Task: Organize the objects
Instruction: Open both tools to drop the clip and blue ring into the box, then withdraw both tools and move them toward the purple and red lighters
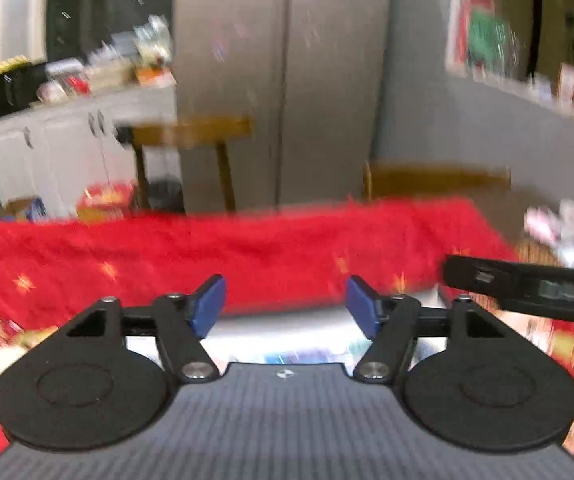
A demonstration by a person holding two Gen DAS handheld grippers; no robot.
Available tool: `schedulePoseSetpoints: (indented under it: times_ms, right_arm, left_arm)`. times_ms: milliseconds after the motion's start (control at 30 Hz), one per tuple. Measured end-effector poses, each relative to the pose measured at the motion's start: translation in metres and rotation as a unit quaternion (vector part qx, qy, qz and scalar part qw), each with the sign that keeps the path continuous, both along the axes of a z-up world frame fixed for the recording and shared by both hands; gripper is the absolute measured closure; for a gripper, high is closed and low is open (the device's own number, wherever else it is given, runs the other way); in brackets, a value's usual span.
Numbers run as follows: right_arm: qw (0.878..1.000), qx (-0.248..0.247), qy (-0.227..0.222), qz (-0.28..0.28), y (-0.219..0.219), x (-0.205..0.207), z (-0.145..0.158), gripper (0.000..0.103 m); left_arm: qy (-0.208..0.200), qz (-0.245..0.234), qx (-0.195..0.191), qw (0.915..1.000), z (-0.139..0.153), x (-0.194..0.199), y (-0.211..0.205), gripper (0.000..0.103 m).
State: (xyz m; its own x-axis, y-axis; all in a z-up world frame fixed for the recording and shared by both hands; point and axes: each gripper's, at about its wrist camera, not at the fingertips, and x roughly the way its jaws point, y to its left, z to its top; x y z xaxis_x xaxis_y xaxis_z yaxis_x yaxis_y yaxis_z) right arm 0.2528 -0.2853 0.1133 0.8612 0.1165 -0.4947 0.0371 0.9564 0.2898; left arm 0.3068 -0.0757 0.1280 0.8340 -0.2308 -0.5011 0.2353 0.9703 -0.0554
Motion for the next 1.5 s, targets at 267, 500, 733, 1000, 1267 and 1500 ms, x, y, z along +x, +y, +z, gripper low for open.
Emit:
schedulePoseSetpoints:
  times_ms: [267, 500, 733, 1000, 1267, 1500]
  right_arm:
    - [0.99, 0.028, -0.136, 0.009, -0.005, -0.083, 0.074, 0.0]
    - [0.985, 0.002, -0.174, 0.009, -0.003, -0.143, 0.094, 0.0]
    - [0.985, 0.013, -0.17, -0.015, -0.012, -0.183, 0.079, 0.0]
    - [0.984, -0.016, -0.178, 0.023, -0.003, -0.185, 0.023, 0.0]
    - [0.994, 0.004, -0.101, 0.041, -0.013, -0.172, -0.035, 0.0]
    - [0.994, -0.001, -0.066, 0.082, -0.016, -0.164, -0.058, 0.0]
  left_arm:
    - [-0.088, 0.004, -0.042, 0.9953, 0.061, -0.058, 0.031, 0.023]
    - [-0.127, -0.008, -0.024, 0.9916, 0.087, -0.126, 0.034, 0.023]
    - [-0.133, -0.036, -0.01, 0.9904, 0.07, -0.189, 0.035, 0.021]
    - [-0.096, -0.078, -0.005, 0.9924, 0.02, -0.233, 0.024, 0.016]
    - [0.008, -0.091, 0.011, 0.9957, -0.06, -0.229, -0.002, 0.015]
    - [0.052, -0.035, 0.025, 0.9977, -0.099, -0.201, -0.018, 0.015]
